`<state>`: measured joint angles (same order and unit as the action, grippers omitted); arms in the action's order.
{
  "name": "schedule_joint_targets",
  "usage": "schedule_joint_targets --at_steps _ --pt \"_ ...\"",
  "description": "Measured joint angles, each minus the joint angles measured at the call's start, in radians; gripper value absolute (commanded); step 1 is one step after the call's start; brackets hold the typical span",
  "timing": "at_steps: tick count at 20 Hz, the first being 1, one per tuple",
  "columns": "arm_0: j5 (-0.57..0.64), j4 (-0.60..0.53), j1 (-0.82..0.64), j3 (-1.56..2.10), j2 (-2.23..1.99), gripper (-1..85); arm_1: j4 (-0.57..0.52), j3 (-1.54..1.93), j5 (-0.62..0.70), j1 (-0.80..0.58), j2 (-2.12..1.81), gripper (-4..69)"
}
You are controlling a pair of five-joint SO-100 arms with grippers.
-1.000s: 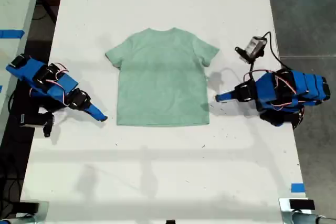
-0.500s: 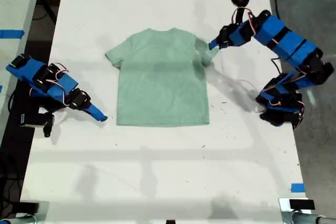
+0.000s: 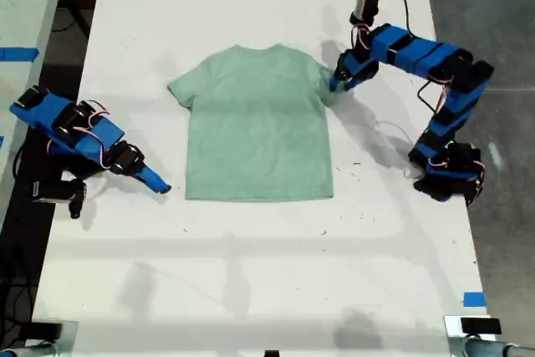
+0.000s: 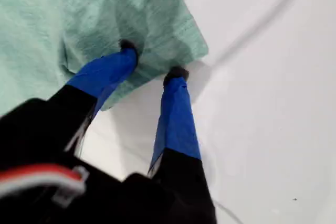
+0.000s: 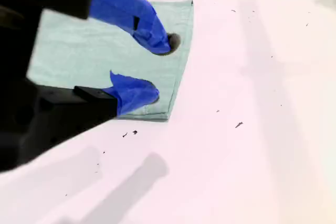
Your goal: Fold t shirt
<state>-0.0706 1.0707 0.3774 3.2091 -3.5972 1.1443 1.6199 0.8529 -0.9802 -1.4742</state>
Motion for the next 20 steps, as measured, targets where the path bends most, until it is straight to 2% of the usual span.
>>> schedule_joint_targets --at_steps 9,10,11,15,20 --pt "0.0 0.0 0.0 0.0 0.0 11.2 0.005 -0.143 0.023 -0.06 0.146 13.7" --pt "0.0 0.0 0.0 0.0 0.0 11.2 0.028 -0.175 0.023 -0.066 0.183 9.5" --pt "0.0 0.0 0.0 0.0 0.0 11.2 0.061 -0.213 0.02 -0.069 0.212 0.3" --pt "0.0 0.0 0.0 0.0 0.0 11.2 0.094 -0.276 0.008 -0.064 0.276 0.3" --pt "0.0 0.0 0.0 0.0 0.0 11.2 0.137 -0.279 0.005 -0.029 0.12 0.4"
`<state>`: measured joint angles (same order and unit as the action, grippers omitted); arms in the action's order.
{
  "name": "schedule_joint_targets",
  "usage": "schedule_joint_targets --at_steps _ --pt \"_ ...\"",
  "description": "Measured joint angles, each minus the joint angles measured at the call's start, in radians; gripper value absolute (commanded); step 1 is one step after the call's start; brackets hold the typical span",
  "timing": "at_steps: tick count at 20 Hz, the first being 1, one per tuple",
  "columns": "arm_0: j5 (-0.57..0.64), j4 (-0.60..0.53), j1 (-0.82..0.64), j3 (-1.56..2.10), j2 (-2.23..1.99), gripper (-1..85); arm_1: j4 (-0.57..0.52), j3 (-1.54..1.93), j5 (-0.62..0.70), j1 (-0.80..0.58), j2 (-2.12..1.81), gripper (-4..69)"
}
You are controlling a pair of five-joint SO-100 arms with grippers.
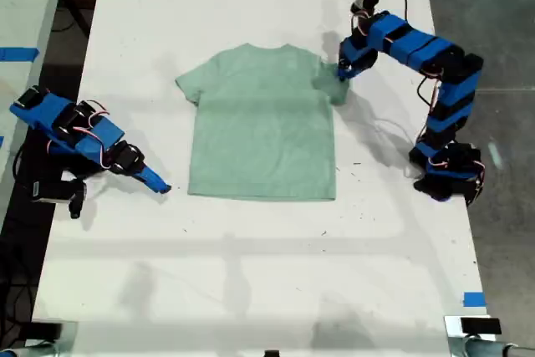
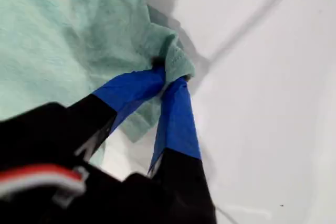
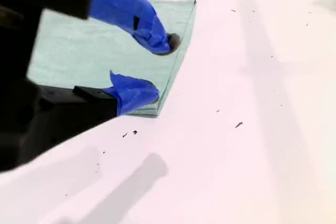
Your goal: Fold t shirt
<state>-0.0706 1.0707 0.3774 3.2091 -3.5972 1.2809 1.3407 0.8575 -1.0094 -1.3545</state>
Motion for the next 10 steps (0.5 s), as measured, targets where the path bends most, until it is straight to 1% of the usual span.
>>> schedule_joint_targets --at_steps 2,4,7,10 --pt "0.0 0.0 0.0 0.0 0.0 11.2 0.017 -0.081 0.002 0.055 -0.067 0.4" --pt "0.0 0.0 0.0 0.0 0.0 11.2 0.011 -0.127 0.002 0.138 -0.097 0.5" --pt "0.0 0.0 0.0 0.0 0.0 11.2 -0.104 -0.127 -0.002 0.278 -0.094 0.5" --pt "0.0 0.0 0.0 0.0 0.0 11.2 -0.213 -0.13 -0.017 0.388 0.021 0.5"
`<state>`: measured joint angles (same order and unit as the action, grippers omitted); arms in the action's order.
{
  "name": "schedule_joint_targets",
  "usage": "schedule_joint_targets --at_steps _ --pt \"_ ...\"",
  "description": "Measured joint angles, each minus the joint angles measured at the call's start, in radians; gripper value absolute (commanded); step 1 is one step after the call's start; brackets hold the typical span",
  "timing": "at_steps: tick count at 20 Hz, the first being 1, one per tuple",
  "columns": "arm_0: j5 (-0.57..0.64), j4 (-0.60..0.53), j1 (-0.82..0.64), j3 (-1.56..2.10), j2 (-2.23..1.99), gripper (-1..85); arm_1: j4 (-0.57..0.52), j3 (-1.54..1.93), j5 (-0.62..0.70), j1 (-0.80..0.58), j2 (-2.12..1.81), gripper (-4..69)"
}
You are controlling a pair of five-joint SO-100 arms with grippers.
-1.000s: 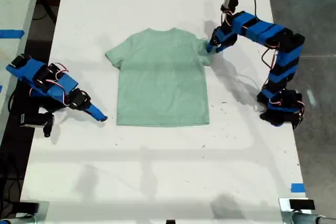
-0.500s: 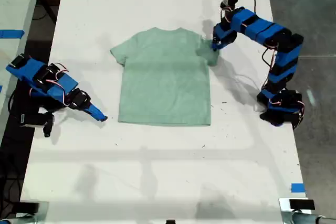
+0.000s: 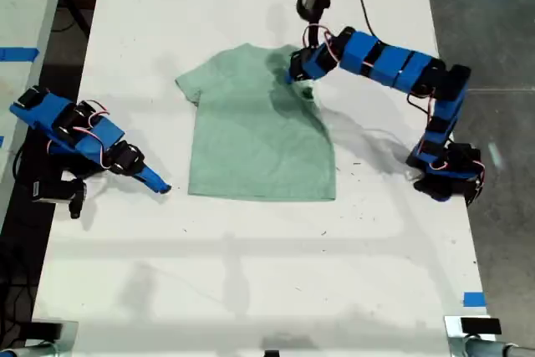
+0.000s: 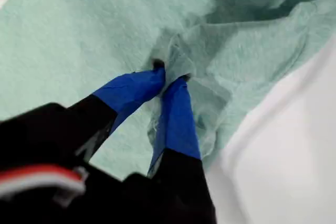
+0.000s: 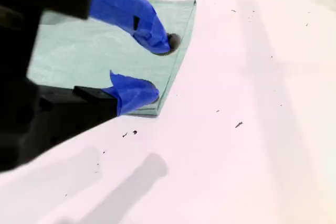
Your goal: Fold t shirt
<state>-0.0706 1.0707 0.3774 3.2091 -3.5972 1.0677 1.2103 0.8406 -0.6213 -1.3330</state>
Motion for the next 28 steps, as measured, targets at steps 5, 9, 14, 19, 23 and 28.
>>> schedule_joint_targets --at_steps 5,9,14,19,23,28 --pt "0.0 0.0 0.0 0.0 0.0 11.2 -0.08 -0.064 -0.006 0.087 0.198 21.8" --pt "0.0 0.0 0.0 0.0 0.0 11.2 -0.037 -0.064 0.023 0.115 0.173 21.4" --pt "0.0 0.0 0.0 0.0 0.0 11.2 0.255 -0.101 0.046 0.058 -0.176 10.4" --pt "0.0 0.0 0.0 0.0 0.0 11.2 0.58 0.115 -0.097 -0.071 -0.703 0.9" --pt "0.0 0.0 0.0 0.0 0.0 11.2 0.449 0.733 -0.288 0.118 -1.247 0.9" --pt "0.0 0.0 0.0 0.0 0.0 11.2 0.219 1.566 -0.377 0.314 -1.922 0.9"
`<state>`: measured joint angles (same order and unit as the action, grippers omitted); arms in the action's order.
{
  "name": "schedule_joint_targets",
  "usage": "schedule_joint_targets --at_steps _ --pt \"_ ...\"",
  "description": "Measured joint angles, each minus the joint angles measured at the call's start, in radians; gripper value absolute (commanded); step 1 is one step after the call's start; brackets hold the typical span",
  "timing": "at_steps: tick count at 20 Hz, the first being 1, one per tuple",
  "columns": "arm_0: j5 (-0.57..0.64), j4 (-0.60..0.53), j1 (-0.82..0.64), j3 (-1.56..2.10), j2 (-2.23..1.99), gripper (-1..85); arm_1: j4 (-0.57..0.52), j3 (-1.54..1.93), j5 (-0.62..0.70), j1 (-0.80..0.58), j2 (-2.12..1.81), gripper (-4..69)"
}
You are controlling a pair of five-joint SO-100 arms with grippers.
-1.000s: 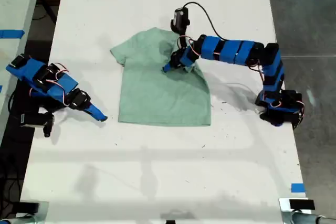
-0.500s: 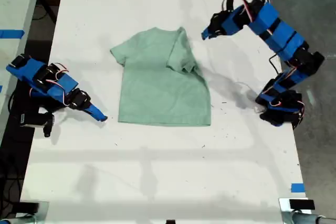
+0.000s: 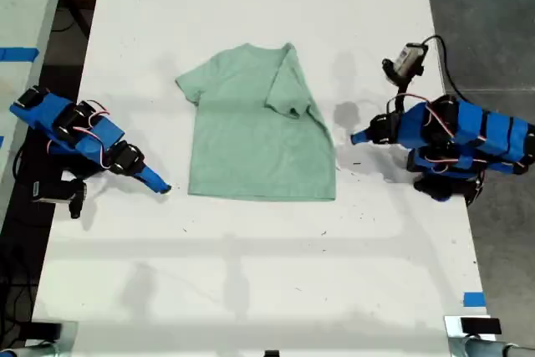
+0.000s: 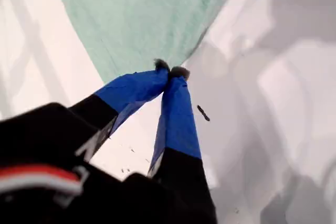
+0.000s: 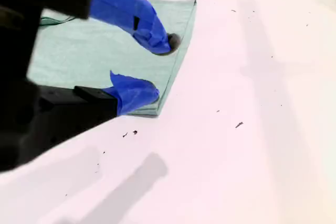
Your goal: Fold t shirt
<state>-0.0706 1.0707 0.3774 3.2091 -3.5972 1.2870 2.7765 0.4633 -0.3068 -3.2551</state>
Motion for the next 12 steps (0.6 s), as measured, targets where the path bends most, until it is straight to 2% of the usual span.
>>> schedule_joint_targets --at_steps 2,12 --pt "0.0 0.0 0.0 0.0 0.0 11.2 0.04 0.236 -0.006 -0.014 -0.196 0.9" --pt "0.0 0.0 0.0 0.0 0.0 11.2 0.054 0.264 -0.049 0.005 -0.238 0.9"
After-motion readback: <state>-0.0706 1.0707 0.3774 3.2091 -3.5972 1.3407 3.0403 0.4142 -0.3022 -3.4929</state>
